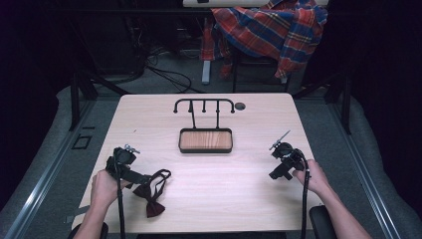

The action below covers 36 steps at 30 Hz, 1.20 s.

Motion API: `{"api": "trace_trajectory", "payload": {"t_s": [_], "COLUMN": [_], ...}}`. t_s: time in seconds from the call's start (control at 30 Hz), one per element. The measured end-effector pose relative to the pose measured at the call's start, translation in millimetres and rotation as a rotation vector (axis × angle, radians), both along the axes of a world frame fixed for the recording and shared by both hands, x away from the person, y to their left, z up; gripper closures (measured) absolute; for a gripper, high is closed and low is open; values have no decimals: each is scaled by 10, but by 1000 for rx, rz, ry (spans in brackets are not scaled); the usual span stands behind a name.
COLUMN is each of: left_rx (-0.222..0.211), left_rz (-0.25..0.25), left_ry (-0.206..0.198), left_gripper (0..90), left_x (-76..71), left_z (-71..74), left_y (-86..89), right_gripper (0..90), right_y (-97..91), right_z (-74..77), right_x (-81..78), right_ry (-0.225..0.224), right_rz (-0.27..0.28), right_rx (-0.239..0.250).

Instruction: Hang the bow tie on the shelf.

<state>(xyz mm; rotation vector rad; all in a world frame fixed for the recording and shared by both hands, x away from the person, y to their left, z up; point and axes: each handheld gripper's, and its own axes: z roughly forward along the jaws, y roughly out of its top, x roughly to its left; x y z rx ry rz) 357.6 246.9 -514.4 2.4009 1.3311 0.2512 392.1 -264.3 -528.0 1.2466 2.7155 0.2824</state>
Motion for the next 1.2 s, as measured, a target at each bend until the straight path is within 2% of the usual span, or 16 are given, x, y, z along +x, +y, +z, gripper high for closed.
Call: {"api": "trace_trajectory", "payload": {"t_s": [0.2,0.27,0.3,0.37,0.43,0.47,0.5,0.6,0.77,0.9,0.93,0.97,1.0,1.03,1.13,1.2], "left_rx": [-3,-8,-8,-8,-7,-6,-3,-5,-2,-17,-21,-24,-18,-18,-18,-18], "left_rz": [6,9,11,10,4,6,2,4,9,20,23,21,21,17,8,-4], "left_ry": [1,5,3,2,3,1,1,-3,-15,-51,-60,-70,-70,-72,-65,-57], "left_gripper": [2,2,2,0,0,0,0,0,0,0,0,0,0,0,0,0], "left_x": [7,8,9,10,17,15,13,7,25,38,41,43,46,55,69,89], "left_z": [-5,-8,-6,-5,-6,-6,0,8,11,48,64,74,77,70,60,48], "left_y": [9,17,17,15,2,-6,-7,-13,-18,-35,-41,-50,-64,-88,-120,-156], "right_gripper": [158,159,157,159,160,160,159,158,158,162,161,160,159,157,157,162], "right_y": [0,18,19,21,16,17,26,27,32,35,17,21,16,21,22,11], "right_z": [17,-6,9,-8,-5,-3,-23,-4,-14,-48,-1,-21,-7,-22,-19,2], "right_x": [6,-3,8,4,5,2,-14,-6,0,-4,26,6,5,-11,-5,13], "right_ry": [12,1,13,8,16,15,-5,12,12,4,35,20,21,0,5,36], "right_rz": [13,0,16,5,12,12,-8,10,5,0,40,13,20,-1,-1,31], "right_rx": [-12,8,-8,5,-8,-7,22,5,14,24,-26,6,-7,23,26,-16]}}
